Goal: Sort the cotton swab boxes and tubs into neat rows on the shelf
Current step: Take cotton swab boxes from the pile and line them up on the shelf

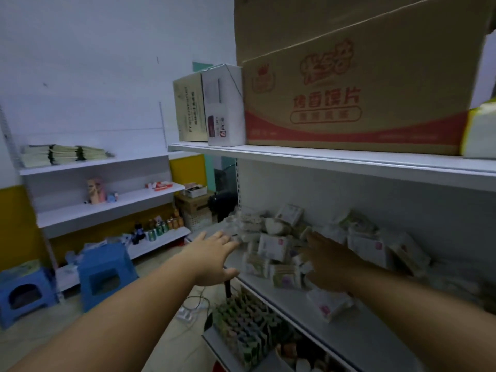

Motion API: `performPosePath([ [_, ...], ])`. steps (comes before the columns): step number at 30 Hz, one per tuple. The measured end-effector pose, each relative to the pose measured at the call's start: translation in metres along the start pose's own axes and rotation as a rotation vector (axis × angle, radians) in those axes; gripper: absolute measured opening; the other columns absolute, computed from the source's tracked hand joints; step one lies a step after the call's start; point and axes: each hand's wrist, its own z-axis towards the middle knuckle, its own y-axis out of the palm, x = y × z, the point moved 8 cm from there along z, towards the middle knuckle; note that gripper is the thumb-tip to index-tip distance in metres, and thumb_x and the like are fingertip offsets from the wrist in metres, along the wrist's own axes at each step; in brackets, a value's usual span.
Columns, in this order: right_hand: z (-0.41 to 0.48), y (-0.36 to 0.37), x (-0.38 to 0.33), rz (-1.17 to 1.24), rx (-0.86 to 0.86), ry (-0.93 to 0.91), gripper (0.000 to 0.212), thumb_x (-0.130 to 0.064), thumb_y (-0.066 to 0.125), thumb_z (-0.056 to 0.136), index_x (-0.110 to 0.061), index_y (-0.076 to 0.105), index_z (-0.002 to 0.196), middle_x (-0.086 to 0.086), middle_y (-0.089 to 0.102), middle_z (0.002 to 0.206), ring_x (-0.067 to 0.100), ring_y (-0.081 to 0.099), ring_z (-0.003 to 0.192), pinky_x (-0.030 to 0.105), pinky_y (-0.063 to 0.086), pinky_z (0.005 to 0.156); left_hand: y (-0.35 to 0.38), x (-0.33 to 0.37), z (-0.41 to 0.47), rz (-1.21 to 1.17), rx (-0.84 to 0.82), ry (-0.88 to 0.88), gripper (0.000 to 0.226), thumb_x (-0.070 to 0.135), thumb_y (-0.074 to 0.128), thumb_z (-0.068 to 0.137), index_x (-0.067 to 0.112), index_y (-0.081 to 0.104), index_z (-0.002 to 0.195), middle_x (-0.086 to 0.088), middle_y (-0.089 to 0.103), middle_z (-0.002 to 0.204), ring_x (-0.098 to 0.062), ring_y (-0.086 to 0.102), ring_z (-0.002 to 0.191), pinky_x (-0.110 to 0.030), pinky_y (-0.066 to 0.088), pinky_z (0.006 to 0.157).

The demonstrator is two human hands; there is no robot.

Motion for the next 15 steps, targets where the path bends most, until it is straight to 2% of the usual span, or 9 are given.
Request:
performPosePath([
  [3, 0.023, -0.015, -0.026, 0.058, 0.064, 0.04, 0.061, -0.042, 0.045, 0.093, -0.026, 0.023, 0.147, -0.004, -0.002, 0.159, 0.024, 0.013, 0.144, 0.04, 0.027, 0.113, 0.012, -0.044, 0.02, 0.027, -0.025, 0.026, 0.078, 0.068, 0.029, 0.089, 0.029, 0.002, 0.151, -0.001, -0.001, 0.16, -0.019, -0.005, 0.146, -0.048, -0.005, 0.115],
  [5, 0.032, -0.016, -0.035, 0.077, 0.092, 0.072, 0.059, -0.043, 0.044, 0.094, -0.027, 0.023, 0.147, -0.006, -0.004, 0.158, 0.023, 0.013, 0.144, 0.038, 0.026, 0.113, 0.017, -0.062, 0.032, 0.015, -0.044, 0.048, 0.078, 0.067, 0.03, 0.09, 0.029, -0.001, 0.151, -0.001, -0.004, 0.16, -0.019, -0.008, 0.146, -0.048, -0.005, 0.115],
  [8, 0.045, -0.006, -0.037, 0.046, 0.03, 0.169, 0.065, -0.049, 0.044, 0.093, -0.028, 0.017, 0.149, -0.005, -0.01, 0.158, 0.023, 0.01, 0.144, 0.038, 0.024, 0.112, 0.021, -0.077, 0.047, -0.075, -0.019, 0.092, 0.077, 0.064, 0.032, 0.091, 0.029, -0.002, 0.15, -0.001, -0.004, 0.16, -0.019, -0.007, 0.146, -0.046, -0.002, 0.117],
  [12, 0.075, -0.007, -0.033, 0.071, 0.072, 0.189, 0.063, -0.041, 0.046, 0.092, -0.027, 0.02, 0.148, -0.002, 0.005, 0.157, 0.023, 0.021, 0.14, 0.034, 0.025, 0.111, 0.03, -0.096, 0.068, -0.129, 0.008, 0.13, 0.074, 0.061, 0.033, 0.093, 0.028, 0.0, 0.151, 0.0, -0.003, 0.16, -0.017, -0.005, 0.146, -0.041, 0.0, 0.117],
  [15, 0.107, -0.003, -0.023, 0.067, 0.088, 0.206, 0.063, -0.039, 0.044, 0.094, -0.023, 0.018, 0.149, 0.0, 0.0, 0.159, 0.021, 0.008, 0.145, 0.036, 0.019, 0.116, 0.04, -0.121, 0.091, -0.138, 0.004, 0.098, 0.073, 0.06, 0.033, 0.093, 0.028, 0.002, 0.151, -0.001, 0.0, 0.16, -0.019, -0.003, 0.146, -0.041, 0.003, 0.117],
])
